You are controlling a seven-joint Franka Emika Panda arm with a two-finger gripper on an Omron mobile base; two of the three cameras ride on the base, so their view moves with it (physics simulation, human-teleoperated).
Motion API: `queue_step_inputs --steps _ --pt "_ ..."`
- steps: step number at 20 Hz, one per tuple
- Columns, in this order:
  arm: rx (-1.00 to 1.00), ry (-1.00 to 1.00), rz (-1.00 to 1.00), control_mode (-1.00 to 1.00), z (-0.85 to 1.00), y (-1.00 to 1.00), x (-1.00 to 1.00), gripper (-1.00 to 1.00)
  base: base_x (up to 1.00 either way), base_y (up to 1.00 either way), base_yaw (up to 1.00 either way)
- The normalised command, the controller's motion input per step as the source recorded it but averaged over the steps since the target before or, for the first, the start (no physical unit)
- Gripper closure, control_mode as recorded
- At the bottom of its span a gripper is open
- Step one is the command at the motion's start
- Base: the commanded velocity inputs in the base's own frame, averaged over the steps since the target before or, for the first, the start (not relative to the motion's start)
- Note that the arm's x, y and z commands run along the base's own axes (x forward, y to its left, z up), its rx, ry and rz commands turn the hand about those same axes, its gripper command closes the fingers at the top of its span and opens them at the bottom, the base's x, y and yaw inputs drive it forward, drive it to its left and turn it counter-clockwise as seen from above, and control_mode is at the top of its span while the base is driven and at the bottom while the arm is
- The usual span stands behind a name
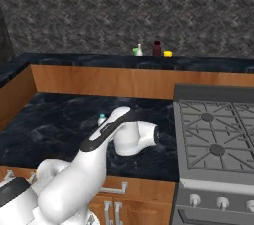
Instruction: Place the drinks on the dining counter in a tight cluster.
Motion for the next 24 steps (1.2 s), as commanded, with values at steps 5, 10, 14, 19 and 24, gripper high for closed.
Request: queue_step_inputs --steps 5,10,14,19,24 --pt "0.00 0.05 0.08 -1.00 -0.30 -0.06 0.38 -1.00 0.00 0.00 0.00" --pt "-0.01 0.00 0.07 -1.00 -0.28 0.01 0.29 -1.00 0.00 0.00 0.00" --pt "0.00 -0.04 0.04 -1.00 -0.19 0.00 0.20 -1.00 0.00 0.00 0.00" --pt "0.00 -0.05 0.00 -1.00 -0.19 0.05 0.18 -1.00 0.00 0.00 0.00" --pt "0.00 -0.05 0.00 -1.00 -0.20 0.07 0.13 -1.00 0.00 0.00 0.00"
